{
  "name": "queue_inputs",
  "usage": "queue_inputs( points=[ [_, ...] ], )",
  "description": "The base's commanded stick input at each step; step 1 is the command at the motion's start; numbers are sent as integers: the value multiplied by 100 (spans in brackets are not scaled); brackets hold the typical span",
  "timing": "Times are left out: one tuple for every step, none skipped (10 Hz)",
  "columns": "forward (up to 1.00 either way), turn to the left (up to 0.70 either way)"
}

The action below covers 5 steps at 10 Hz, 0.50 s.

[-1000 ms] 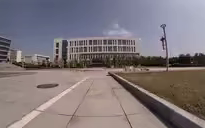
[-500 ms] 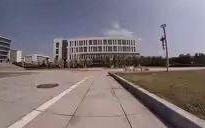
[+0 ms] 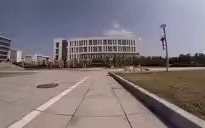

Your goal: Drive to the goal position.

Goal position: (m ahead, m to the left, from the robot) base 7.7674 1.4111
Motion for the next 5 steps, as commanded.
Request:
queue_inputs(
  points=[
    [4,0],
    [4,0],
    [4,0],
    [4,0],
    [4,0]
  ],
)
